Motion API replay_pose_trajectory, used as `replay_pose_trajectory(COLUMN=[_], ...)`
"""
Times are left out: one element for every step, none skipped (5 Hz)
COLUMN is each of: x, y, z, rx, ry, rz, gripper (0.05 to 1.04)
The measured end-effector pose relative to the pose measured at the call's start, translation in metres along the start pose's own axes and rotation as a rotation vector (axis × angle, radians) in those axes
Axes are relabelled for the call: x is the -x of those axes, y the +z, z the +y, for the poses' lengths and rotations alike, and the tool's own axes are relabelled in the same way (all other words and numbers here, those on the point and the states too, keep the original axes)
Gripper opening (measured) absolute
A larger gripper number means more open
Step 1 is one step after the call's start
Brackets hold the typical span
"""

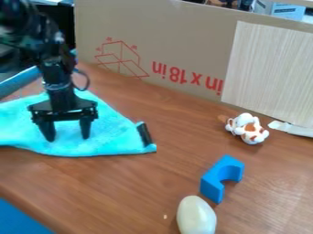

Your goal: Move the cloth to the top left edge of the table

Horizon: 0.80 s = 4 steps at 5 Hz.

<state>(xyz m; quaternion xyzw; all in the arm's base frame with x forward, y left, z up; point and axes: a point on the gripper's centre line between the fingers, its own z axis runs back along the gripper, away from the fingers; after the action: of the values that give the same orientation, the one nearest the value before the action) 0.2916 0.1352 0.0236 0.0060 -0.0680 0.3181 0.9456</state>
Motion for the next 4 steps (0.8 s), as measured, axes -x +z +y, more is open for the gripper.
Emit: replay_pose_trajectory(x=[0.000,-0.007,-0.021,-0.040], y=[0.003,0.009,0.014,0.013], z=[-0.029,-0.053,-0.067,-0.074], rx=[0.033,0.059,0.077,0.083], ry=[0.012,0.024,0.060,0.091], rz=[0.008,-0.003,-0.010,-0.030], gripper=[0.999,0.999,0.999,0.999])
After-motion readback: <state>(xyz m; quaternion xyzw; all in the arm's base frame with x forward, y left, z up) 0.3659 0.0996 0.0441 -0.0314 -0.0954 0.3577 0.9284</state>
